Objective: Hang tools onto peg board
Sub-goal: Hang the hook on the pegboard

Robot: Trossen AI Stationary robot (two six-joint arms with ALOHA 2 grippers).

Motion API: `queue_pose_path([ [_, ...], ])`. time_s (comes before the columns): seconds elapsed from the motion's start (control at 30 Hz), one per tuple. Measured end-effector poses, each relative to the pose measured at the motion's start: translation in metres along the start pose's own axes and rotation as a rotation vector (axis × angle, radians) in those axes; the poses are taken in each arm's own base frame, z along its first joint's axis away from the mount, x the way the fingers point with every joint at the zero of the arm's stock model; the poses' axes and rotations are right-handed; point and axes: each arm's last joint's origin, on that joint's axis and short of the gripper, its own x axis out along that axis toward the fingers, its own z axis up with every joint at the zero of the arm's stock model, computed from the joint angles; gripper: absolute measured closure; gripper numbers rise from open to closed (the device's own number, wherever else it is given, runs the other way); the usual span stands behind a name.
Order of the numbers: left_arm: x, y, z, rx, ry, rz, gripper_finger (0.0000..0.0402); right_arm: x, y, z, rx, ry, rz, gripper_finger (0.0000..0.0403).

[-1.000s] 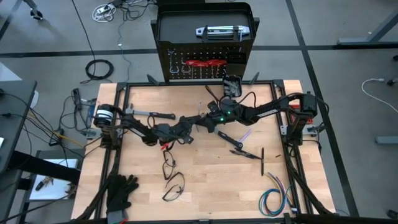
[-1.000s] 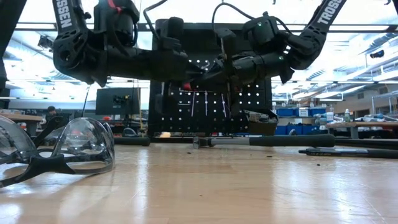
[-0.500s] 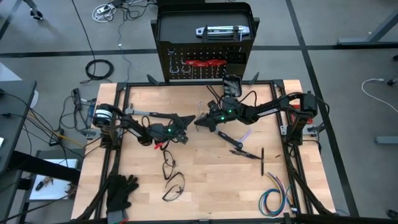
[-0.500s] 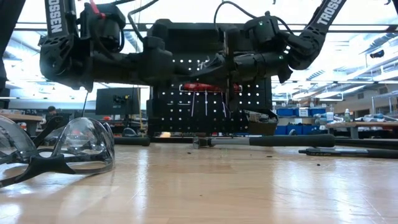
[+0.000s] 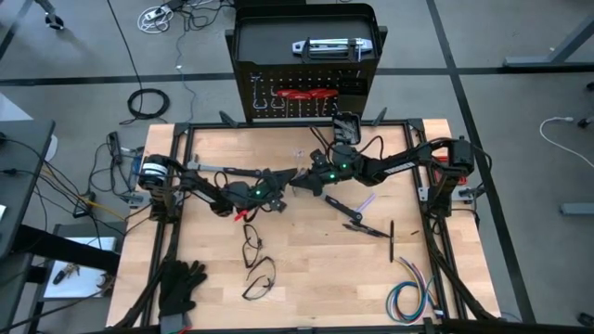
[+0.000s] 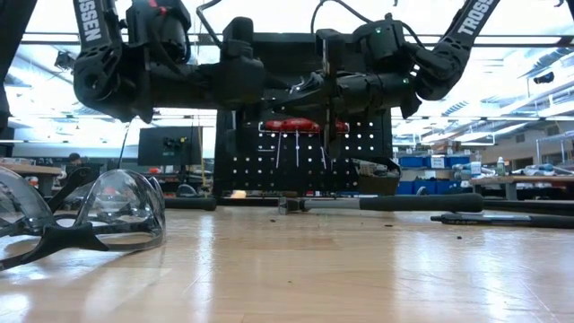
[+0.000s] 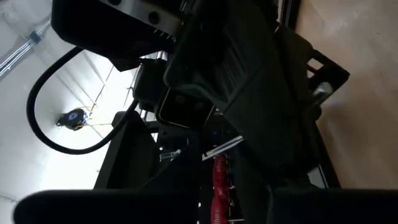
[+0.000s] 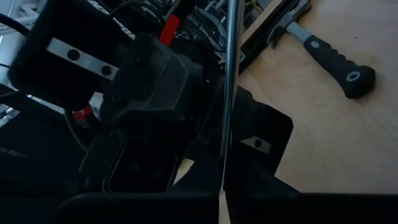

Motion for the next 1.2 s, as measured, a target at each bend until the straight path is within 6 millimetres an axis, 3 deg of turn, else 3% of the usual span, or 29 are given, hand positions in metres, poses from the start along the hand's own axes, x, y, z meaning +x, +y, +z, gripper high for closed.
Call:
queue_pose_path([
  [0.2, 0.004, 0.0, 0.003, 0.023, -0.012, -0.023, 0.0316, 0.001, 0.001, -0.003, 0.0, 0.01, 0.0, 0.0388],
  [0.43, 0.005, -0.003, 0.004, 0.069, -0.045, -0.046, 0.0392, 0.001, 0.002, -0.003, -0.005, 0.004, 0.002, 0.0371],
  [0.9, 0.005, -0.002, 0.006, 0.01, -0.08, -0.041, 0.0401, 0.0, 0.004, -0.001, -0.098, 0.015, 0.044, 0.029],
  [1.03, 0.004, -0.002, 0.004, -0.052, -0.023, -0.042, 0.0401, -0.001, 0.003, 0.0, -0.088, 0.015, 0.044, 0.0312],
  [1.2, -0.01, -0.002, -0.007, -0.21, 0.066, 0.021, 0.0401, -0.002, 0.001, 0.003, -0.087, 0.025, 0.052, 0.0378],
])
